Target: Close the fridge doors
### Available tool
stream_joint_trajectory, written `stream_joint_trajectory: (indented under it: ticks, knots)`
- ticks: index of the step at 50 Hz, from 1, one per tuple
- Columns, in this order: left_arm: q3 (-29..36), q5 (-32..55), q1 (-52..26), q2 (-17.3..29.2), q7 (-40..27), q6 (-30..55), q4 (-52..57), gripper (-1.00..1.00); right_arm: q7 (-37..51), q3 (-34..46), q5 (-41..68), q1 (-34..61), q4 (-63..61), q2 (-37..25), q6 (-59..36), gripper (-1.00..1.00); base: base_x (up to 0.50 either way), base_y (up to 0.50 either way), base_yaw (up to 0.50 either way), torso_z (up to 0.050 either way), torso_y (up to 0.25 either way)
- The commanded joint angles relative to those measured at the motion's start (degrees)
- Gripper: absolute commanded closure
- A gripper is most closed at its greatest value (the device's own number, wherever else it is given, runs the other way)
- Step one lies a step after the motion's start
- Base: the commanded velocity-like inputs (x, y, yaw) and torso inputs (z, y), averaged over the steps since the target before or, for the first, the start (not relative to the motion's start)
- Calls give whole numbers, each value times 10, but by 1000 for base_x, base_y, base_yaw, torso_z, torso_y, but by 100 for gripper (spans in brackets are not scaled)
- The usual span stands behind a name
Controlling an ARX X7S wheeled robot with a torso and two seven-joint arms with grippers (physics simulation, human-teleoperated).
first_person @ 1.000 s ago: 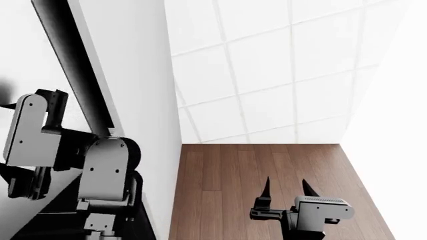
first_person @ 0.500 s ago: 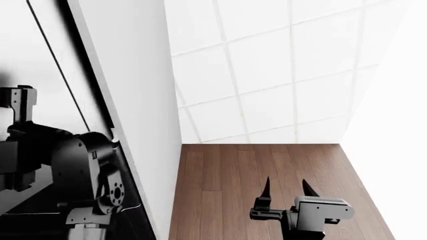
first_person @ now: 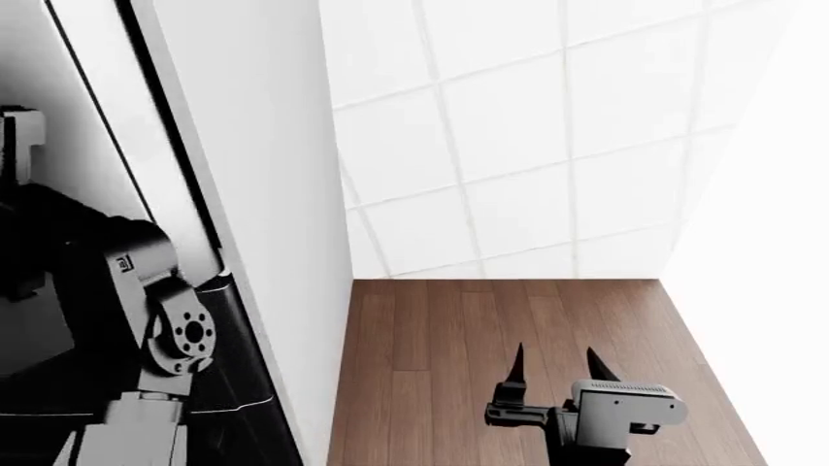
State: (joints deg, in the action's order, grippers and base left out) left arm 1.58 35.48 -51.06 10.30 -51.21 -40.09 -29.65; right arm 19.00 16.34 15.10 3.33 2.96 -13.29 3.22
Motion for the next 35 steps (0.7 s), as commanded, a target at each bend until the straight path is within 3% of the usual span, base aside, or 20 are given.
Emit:
stream_joint_trajectory:
  ticks: [1,17,35]
  knots:
    - [23,73,-64,12,134,23,-48,-100,3,2,1,1,1,-1,0,-100,0,0,0,0,0]
    - [43,139,-128,16,252,107,-130,-100,9,6,3,1,-6,-4,-5,-100,0,0,0,0,1]
    - [66,150,-173,22,306,171,-195,-100,11,9,7,2,-4,-7,-3,-100,0,0,0,1,0]
